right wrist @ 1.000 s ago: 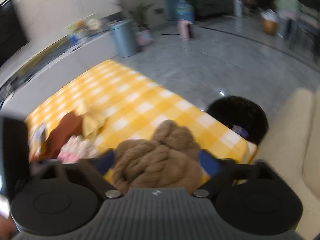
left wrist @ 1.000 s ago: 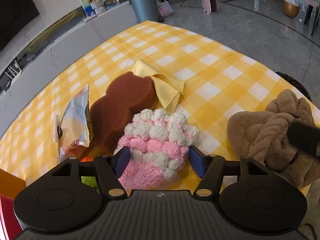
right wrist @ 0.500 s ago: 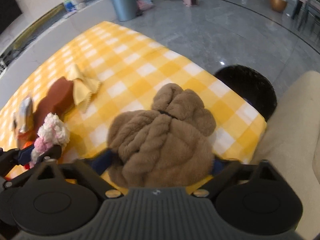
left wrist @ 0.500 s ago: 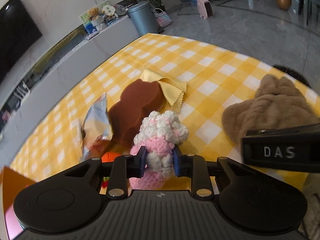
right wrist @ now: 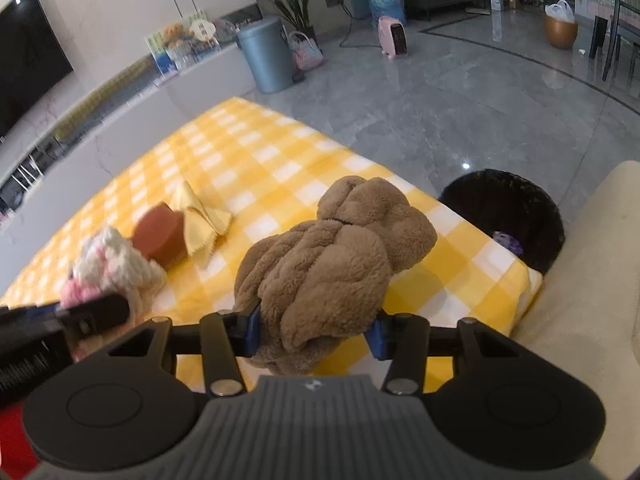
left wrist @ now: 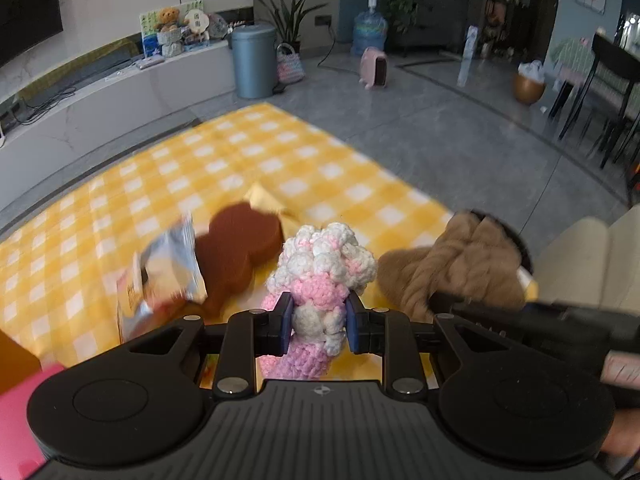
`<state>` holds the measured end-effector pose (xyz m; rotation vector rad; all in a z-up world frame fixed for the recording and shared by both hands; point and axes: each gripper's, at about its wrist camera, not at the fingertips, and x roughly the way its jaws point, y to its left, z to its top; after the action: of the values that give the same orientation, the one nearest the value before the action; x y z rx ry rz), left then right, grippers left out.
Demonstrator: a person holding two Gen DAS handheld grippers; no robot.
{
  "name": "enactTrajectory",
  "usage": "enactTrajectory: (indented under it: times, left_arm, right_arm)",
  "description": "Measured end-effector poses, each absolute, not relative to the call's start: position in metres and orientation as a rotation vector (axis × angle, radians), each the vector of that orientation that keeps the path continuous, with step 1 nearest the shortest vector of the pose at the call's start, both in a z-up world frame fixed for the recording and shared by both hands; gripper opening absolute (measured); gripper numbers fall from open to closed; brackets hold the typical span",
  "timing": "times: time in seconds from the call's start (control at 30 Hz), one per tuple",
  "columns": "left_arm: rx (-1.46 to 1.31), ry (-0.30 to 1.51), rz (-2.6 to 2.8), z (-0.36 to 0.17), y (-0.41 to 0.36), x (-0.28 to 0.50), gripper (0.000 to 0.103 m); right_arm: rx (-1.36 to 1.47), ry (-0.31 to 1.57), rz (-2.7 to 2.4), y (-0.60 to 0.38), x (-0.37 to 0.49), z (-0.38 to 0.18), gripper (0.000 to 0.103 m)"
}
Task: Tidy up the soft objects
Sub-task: 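Carry the brown towel and pink crocheted item with both grippers over the white box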
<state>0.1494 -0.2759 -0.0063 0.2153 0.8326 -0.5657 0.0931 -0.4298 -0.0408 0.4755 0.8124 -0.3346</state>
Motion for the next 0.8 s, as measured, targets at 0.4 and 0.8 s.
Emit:
enactTrajectory:
  times: [0.4, 0.8]
  left_arm:
    - [0.134, 0.709, -0.381, 0.074, -0.165, 0.173, 0.029]
    - [-0.033, 0.657, -0.132, 0.098, 0.006, 0.127, 0.029]
  right_arm:
    - [0.419, 0.68, -0.266, -0.407, 0.09, -0.014, 0.049]
    - [0.358, 0.394, -0.094, -0.332, 0.065, 0.062, 0.049]
